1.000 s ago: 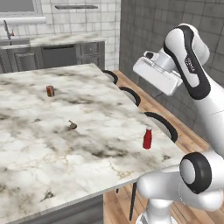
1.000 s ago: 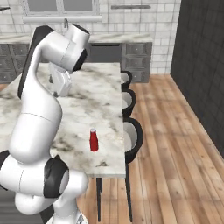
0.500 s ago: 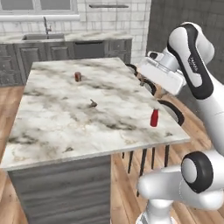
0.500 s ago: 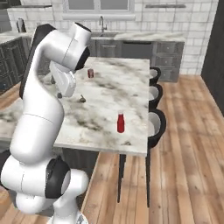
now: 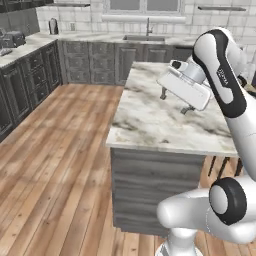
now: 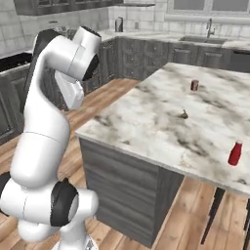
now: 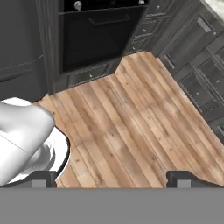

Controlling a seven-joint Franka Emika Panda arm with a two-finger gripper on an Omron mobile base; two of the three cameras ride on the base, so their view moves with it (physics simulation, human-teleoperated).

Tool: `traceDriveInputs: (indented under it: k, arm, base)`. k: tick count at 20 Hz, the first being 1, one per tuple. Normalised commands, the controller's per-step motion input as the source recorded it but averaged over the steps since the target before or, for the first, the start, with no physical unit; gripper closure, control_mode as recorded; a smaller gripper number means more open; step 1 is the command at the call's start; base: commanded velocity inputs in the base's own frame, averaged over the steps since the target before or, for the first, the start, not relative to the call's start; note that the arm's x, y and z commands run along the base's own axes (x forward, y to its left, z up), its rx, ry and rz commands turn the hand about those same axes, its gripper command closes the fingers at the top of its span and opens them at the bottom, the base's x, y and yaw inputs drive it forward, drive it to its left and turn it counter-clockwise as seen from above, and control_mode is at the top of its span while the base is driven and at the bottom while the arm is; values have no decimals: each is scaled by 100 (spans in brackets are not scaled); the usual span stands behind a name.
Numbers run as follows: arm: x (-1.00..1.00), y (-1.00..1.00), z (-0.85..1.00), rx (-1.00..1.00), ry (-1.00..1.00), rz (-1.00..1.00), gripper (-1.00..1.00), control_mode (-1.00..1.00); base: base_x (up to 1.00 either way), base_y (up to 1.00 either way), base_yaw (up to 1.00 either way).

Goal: Move the shaker and ketchup from the cabinet to the dining counter.

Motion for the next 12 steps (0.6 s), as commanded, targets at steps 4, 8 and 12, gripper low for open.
traceDriveInputs:
  k: [4,8,12]
  arm:
    - [0,0,0,0,0,0,-100,100]
    - [0,0,0,0,0,0,-100,100]
    - [0,0,0,0,0,0,-100,100]
  base:
    - [-22,68,52]
    - [0,60,49]
    - [-8,94,54]
